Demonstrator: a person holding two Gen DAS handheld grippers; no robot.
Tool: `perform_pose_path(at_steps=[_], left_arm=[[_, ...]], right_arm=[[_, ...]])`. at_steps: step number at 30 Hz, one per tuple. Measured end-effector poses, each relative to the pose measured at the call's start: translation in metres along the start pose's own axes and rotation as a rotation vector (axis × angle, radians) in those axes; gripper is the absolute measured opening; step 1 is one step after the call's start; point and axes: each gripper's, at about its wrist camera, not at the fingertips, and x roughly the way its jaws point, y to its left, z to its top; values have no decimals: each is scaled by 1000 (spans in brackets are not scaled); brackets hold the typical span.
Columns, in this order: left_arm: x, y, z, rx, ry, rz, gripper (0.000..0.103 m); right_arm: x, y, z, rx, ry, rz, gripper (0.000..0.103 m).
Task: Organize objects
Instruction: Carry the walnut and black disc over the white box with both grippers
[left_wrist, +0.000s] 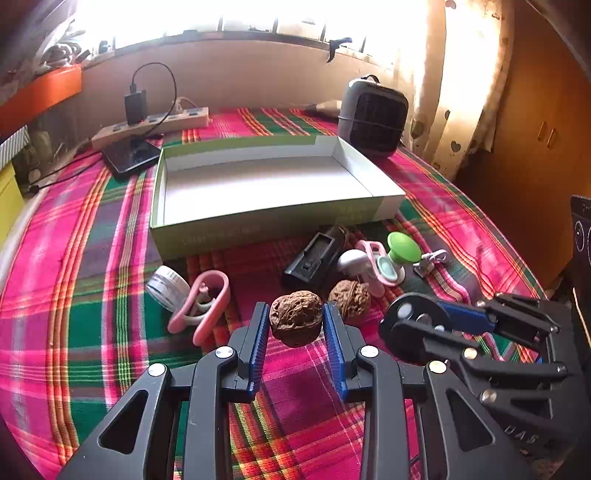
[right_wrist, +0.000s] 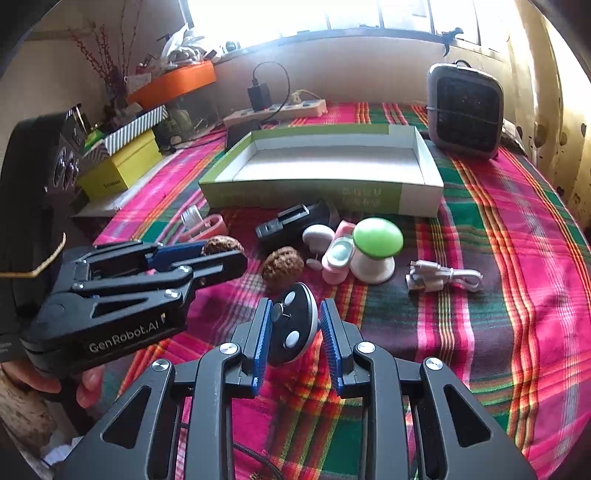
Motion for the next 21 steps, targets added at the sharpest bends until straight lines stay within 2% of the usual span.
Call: perform_pose_path(at_steps=[12,21], left_arm=[[-5,11,21,-24,-25,-9,28],[5,29,51,-58,-39,11,28]], right_arm=[[-5,0,28,-8,-36,15,28],[6,-7,69,-4,-61,15,28]])
